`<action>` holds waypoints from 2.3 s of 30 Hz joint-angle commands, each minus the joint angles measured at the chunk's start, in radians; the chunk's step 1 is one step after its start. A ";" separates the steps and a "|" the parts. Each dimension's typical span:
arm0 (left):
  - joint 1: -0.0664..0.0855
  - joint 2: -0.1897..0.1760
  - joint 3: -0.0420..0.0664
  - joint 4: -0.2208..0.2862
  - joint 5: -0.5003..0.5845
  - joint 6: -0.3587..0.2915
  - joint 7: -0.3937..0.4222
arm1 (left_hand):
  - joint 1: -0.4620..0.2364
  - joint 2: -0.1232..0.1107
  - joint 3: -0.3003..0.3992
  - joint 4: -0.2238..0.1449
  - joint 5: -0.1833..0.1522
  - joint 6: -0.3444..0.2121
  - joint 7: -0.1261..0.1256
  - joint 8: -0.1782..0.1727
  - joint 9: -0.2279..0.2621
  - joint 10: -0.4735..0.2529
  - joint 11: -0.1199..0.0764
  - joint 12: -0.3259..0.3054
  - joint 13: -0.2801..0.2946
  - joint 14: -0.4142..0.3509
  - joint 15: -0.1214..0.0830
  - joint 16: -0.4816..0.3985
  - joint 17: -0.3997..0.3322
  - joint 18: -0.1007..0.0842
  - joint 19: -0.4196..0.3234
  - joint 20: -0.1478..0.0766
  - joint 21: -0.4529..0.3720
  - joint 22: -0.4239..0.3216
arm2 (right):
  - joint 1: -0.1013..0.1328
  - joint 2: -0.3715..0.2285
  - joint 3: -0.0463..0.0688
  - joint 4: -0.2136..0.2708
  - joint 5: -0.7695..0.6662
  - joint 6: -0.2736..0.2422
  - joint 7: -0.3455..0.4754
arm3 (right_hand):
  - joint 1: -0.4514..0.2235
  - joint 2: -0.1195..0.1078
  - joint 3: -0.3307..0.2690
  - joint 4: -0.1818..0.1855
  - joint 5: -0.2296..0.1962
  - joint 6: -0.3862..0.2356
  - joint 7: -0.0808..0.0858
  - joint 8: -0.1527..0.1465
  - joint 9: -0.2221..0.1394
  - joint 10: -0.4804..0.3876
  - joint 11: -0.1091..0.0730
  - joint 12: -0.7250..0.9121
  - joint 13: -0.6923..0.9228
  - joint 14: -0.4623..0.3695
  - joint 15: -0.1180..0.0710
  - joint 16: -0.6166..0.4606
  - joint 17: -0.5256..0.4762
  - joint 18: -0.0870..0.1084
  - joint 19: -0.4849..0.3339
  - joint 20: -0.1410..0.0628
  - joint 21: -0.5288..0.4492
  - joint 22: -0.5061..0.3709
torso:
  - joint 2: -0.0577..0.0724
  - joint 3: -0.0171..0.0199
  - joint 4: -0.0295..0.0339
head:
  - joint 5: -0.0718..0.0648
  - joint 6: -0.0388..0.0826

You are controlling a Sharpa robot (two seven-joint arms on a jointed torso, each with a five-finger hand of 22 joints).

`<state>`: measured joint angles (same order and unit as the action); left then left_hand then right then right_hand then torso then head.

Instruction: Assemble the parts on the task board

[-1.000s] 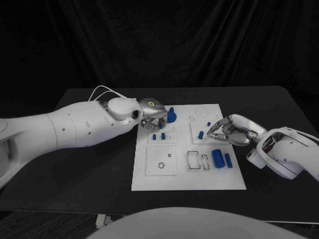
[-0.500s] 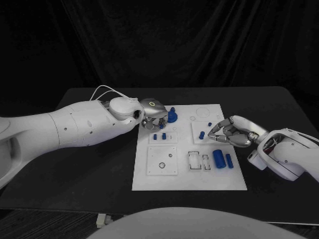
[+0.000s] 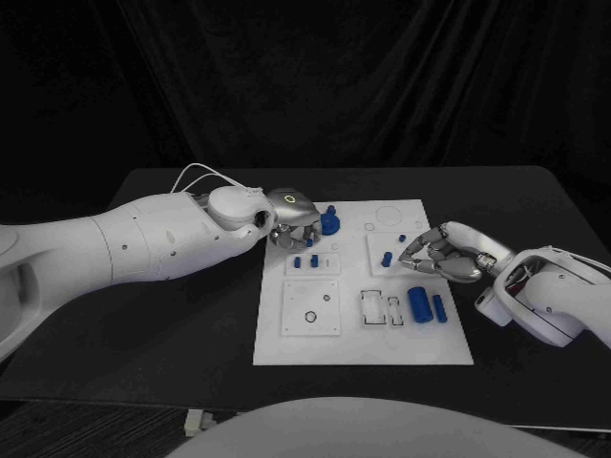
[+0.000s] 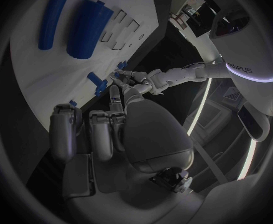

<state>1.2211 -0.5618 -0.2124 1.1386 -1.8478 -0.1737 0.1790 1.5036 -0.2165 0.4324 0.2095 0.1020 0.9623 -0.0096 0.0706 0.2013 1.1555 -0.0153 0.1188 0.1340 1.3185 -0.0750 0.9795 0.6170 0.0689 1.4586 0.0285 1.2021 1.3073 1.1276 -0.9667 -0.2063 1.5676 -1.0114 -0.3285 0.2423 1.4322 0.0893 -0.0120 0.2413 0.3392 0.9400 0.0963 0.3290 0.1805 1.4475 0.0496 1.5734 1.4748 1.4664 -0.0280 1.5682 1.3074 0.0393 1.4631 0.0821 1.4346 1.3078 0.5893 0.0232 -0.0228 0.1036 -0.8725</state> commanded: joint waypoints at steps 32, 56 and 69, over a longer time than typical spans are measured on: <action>0.042 -0.194 0.001 0.130 0.074 -0.266 0.000 | 0.008 -0.024 -0.006 0.010 -0.041 -0.079 -0.040 -0.007 -0.041 -0.309 -0.018 -0.039 -0.067 -0.074 0.005 -0.075 -0.102 0.020 -0.039 0.015 -0.134 0.144 | 0.134 -0.054 0.001 0.027 -0.003 -0.060 -0.042 | -0.062 -0.017 -0.059 0.048 -0.182 0.012 0.004 -0.002 0.001 0.123 -0.023 -0.003 0.096 0.092 -0.006 -0.018 0.237 0.019 -0.023 -0.005 -0.083 0.185 | -0.003 -0.0014 0.0012 | -0.001 0.000; 0.040 -0.285 0.000 0.163 1.036 -0.370 0.524 | -0.339 0.205 -0.243 0.083 0.233 -0.081 0.066 -0.007 -0.136 -0.776 0.030 0.135 -0.078 -1.109 0.235 -0.856 -0.561 -0.007 -1.171 0.247 -1.148 -0.380 | 0.227 0.084 0.001 -0.155 -0.425 -0.063 -0.152 | 0.138 -0.191 0.190 0.046 -0.145 -0.079 0.009 -0.052 -0.020 -0.578 0.036 -1.108 -1.019 -0.036 0.038 -0.308 -0.096 0.073 -0.146 0.024 -0.430 0.062 | -0.001 -0.0028 0.0033 | -0.020 0.000; 0.035 -0.311 0.000 0.272 1.663 0.036 0.641 | -0.388 0.323 -0.615 0.083 0.089 -0.599 0.030 -0.035 -0.164 -1.039 -0.002 0.009 -0.103 -1.319 0.199 -0.980 -0.617 0.056 -1.408 0.241 -1.173 -0.977 | 0.201 0.147 0.001 -0.200 -0.729 -0.027 -0.174 | 0.055 -0.215 0.185 0.045 -0.211 -0.066 -0.006 -0.093 -0.043 -0.560 0.036 -1.192 -1.149 0.047 0.025 -0.154 0.051 0.027 -0.011 0.019 -0.173 0.165 | 0.004 -0.0026 0.0044 | -0.042 0.000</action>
<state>1.2576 -0.8723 -0.2133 1.4026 -0.4450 -0.2969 0.6548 1.1194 0.0996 -0.1728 0.2923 0.1964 0.3750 0.0223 0.0396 0.0382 0.1246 -0.0168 0.1345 0.0322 0.0036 0.1251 0.0037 0.0024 0.1085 0.0559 0.2694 0.0341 0.3466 1.3316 -0.8217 -0.2066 1.3707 -1.6249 -0.3788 0.1024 1.4927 -0.1254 0.1763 0.2875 0.1326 0.8695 0.0893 0.2416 0.1384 0.8804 0.0859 0.3834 0.3290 1.4646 0.0006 1.4115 1.3081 0.0770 1.4471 0.1017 1.2578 1.3079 0.5929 0.0209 -0.0189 0.0610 -0.8725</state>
